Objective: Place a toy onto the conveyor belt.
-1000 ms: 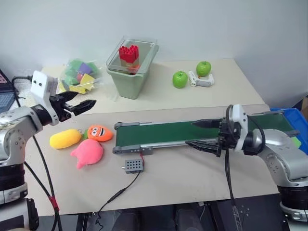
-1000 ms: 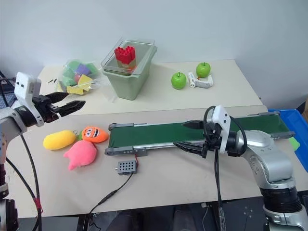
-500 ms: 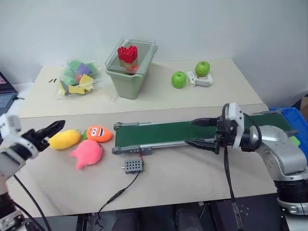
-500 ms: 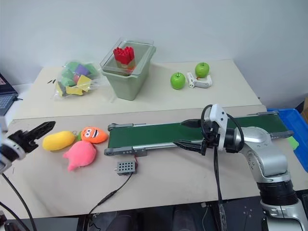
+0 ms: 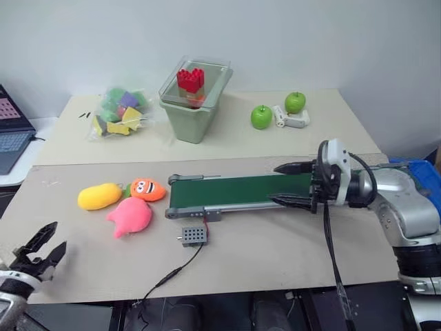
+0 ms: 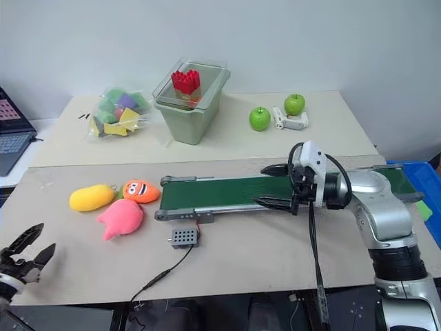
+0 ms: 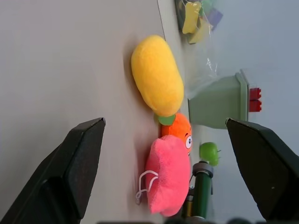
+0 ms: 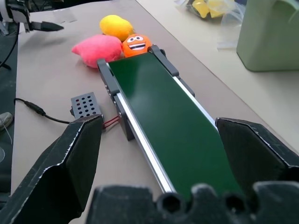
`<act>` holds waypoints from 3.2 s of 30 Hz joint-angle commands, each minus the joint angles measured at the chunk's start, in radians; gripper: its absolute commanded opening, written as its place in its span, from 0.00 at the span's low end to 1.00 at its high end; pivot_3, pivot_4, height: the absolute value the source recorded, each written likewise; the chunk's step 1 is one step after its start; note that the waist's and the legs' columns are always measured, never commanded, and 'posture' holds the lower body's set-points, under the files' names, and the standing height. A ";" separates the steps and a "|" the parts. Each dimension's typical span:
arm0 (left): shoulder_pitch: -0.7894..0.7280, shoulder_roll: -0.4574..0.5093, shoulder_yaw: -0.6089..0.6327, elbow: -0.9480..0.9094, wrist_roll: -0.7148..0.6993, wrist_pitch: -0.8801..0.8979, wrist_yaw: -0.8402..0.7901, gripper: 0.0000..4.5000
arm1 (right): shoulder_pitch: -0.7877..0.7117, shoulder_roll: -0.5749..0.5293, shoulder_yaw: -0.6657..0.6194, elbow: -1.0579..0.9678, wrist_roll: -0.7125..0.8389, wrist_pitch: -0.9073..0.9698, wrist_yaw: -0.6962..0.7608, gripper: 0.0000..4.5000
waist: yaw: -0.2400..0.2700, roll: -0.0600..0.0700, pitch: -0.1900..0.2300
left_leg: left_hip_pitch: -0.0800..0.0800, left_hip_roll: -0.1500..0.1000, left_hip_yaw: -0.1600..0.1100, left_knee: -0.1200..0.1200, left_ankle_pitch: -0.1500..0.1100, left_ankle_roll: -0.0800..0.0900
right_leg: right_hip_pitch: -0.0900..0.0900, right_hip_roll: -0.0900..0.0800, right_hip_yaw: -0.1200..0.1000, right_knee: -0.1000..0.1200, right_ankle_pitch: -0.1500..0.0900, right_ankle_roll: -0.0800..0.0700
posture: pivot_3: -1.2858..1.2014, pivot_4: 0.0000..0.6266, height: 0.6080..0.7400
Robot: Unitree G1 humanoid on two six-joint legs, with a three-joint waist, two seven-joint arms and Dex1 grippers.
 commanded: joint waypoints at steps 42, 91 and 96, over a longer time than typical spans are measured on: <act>-0.540 0.163 -0.227 0.730 0.199 -0.586 -0.023 0.02 | 0.095 -0.141 -0.148 -0.174 0.041 0.096 -0.112 1.00 | -0.006 -0.001 -0.001 | -0.001 0.000 0.001 -0.001 0.001 -0.001 | 0.000 0.000 0.000 0.000 0.001 0.001 | 0.52 0.24 1.00; -0.453 0.291 -1.405 -0.333 1.755 -2.137 0.247 0.02 | 0.157 -0.122 -0.153 -0.201 0.040 0.077 -0.172 1.00 | -0.004 -0.005 0.001 | -0.017 -0.001 0.003 0.001 -0.001 0.000 | -0.010 -0.001 -0.006 -0.008 0.004 0.005 | 0.52 0.24 1.00; -0.445 0.273 -1.421 -0.340 1.768 -2.170 0.239 0.02 | 0.163 -0.122 -0.161 -0.208 0.043 0.079 -0.183 1.00 | -0.004 -0.005 0.001 | -0.017 -0.001 0.004 0.001 -0.001 0.000 | -0.009 -0.001 -0.006 -0.008 0.004 0.005 | 0.52 0.24 1.00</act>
